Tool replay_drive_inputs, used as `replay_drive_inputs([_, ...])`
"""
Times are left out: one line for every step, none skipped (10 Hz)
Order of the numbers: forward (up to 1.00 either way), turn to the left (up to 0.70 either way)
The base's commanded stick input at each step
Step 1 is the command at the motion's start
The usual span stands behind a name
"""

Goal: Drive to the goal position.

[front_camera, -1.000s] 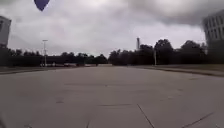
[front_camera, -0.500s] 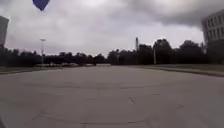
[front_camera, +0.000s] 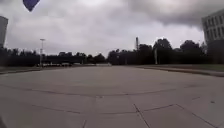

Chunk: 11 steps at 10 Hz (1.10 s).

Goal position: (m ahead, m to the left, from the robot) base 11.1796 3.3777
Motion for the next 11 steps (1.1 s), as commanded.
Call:
replay_drive_inputs([1.00, -0.05])
replay_drive_inputs([1.00, -0.02])
replay_drive_inputs([1.00, 0.01])
replay_drive_inputs([1.00, 0.05])
replay_drive_inputs([1.00, 0.05])
replay_drive_inputs([1.00, 0.05])
replay_drive_inputs([1.00, 0.05])
replay_drive_inputs([1.00, 0.02])
replay_drive_inputs([1.00, -0.01])
replay_drive_inputs([1.00, -0.04])
replay_drive_inputs([1.00, -0.04])
